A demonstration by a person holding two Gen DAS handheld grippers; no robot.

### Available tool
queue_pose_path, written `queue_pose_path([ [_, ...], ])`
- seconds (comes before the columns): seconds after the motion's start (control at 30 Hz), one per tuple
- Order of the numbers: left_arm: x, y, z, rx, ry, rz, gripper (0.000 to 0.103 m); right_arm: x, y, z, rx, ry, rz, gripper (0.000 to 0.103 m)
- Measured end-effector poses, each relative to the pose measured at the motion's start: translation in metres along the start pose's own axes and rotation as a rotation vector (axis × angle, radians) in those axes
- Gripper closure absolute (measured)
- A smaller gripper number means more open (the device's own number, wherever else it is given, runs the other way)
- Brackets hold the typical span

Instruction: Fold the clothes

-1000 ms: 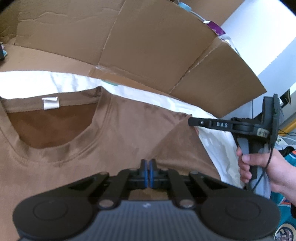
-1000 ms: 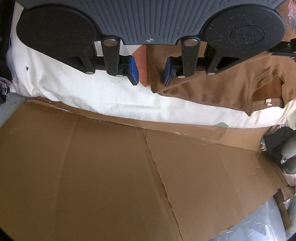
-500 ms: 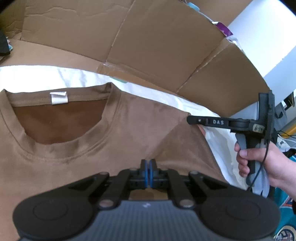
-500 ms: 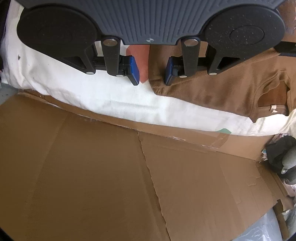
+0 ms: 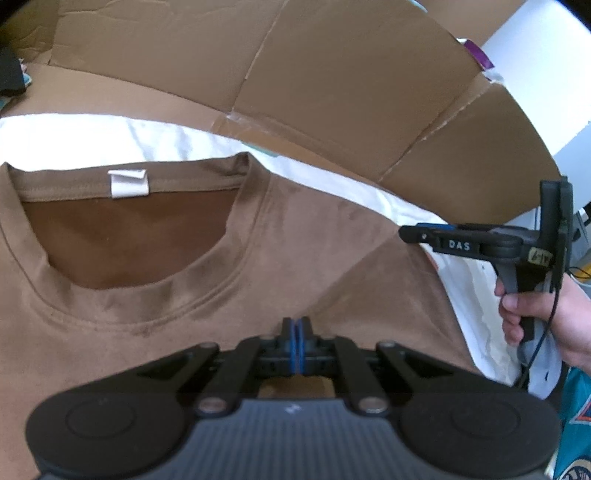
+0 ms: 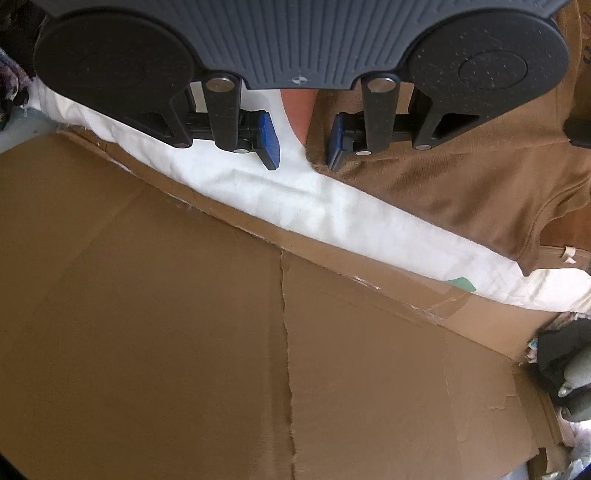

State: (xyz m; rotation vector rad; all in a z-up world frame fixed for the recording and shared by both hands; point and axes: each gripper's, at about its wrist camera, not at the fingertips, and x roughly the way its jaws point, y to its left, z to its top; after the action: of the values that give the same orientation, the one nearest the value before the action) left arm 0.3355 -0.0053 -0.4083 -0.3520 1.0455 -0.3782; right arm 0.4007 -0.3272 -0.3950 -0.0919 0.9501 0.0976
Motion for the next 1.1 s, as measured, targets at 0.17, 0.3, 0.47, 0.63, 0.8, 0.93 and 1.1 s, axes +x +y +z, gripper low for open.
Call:
queue_pose_path([
  [0.17,-0.01,-0.001,-0.003,0.005,-0.002,-0.007,0.101,-0.017,-0.008,0.0,0.072,-0.046,0.058,0.068],
  [0.3,-0.009,0.004,-0.003,-0.029,0.009,-0.016,0.1,-0.043,-0.013,-0.003,0.087,-0.095,0.094,0.068],
  [0.47,-0.018,0.006,0.004,-0.083,-0.024,-0.029,0.087,-0.087,-0.027,-0.015,0.124,-0.137,0.111,0.068],
  [0.63,-0.025,-0.006,0.002,-0.065,-0.002,-0.055,0.086,-0.118,-0.039,-0.04,0.156,-0.119,0.11,0.068],
  [0.8,-0.03,-0.021,-0.005,-0.084,0.018,-0.062,0.062,-0.146,-0.037,-0.073,0.143,-0.073,0.122,0.068],
  [0.93,-0.033,-0.036,-0.012,-0.068,0.033,-0.084,0.054,-0.162,-0.035,-0.096,0.168,-0.054,0.113,0.068],
  [1.1,-0.035,-0.05,-0.036,-0.056,0.078,-0.122,0.052,-0.183,-0.026,-0.125,0.134,-0.018,0.107,0.068],
])
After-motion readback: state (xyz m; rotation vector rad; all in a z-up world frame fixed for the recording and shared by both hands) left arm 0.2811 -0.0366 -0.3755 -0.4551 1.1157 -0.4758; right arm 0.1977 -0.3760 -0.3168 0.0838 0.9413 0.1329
